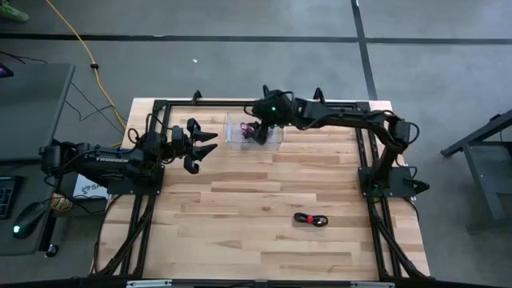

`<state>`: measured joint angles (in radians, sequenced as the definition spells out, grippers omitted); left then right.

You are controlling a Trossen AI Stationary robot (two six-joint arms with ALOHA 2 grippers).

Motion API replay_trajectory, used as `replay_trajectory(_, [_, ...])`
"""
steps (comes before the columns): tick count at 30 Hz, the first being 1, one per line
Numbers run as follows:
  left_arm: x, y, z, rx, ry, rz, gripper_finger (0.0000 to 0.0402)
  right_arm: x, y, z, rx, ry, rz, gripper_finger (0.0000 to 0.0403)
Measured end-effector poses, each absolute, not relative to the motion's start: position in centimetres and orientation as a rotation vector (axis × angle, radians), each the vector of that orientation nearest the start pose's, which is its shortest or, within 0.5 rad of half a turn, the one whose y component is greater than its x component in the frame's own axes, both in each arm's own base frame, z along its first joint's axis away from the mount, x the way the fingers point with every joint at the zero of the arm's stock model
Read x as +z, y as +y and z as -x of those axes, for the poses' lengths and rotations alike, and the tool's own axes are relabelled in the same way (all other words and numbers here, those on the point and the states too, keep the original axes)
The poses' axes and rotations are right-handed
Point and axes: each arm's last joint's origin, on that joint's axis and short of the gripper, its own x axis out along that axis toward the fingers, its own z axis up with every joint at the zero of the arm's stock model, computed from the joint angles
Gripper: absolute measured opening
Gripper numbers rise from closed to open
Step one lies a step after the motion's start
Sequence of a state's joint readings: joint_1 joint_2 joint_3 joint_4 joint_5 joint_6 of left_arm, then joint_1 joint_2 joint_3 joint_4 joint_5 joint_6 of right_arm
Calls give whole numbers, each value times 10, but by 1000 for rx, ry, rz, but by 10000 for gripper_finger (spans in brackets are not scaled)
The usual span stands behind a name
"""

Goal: Pick and place USB-C Cables
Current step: Put the black charger cable into the transparent bin

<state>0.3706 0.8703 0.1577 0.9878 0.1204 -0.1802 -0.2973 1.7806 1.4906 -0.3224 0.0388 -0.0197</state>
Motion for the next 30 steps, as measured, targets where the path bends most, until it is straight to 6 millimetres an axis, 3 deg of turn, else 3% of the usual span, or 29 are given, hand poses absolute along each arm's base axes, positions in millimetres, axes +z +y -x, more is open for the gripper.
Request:
replay_trajectory(7, [216,57,-157,221,-285,112,165,304,-87,-384,-255,644,15,178])
replay_trajectory(14, [216,57,-157,220,-285,112,165,311,-76,-370,-267,720,20,178])
replay_trajectory(17, [216,57,-157,220,-285,112,165,305,-68,-361,-254,699,26,178])
replay_trajectory(23, [216,57,-157,218,-285,112,165,270,-56,-310,-259,495,7,178])
replay_trajectory(30, [217,58,-157,223,-293,109,165,261,-42,-260,-187,114,-95,178])
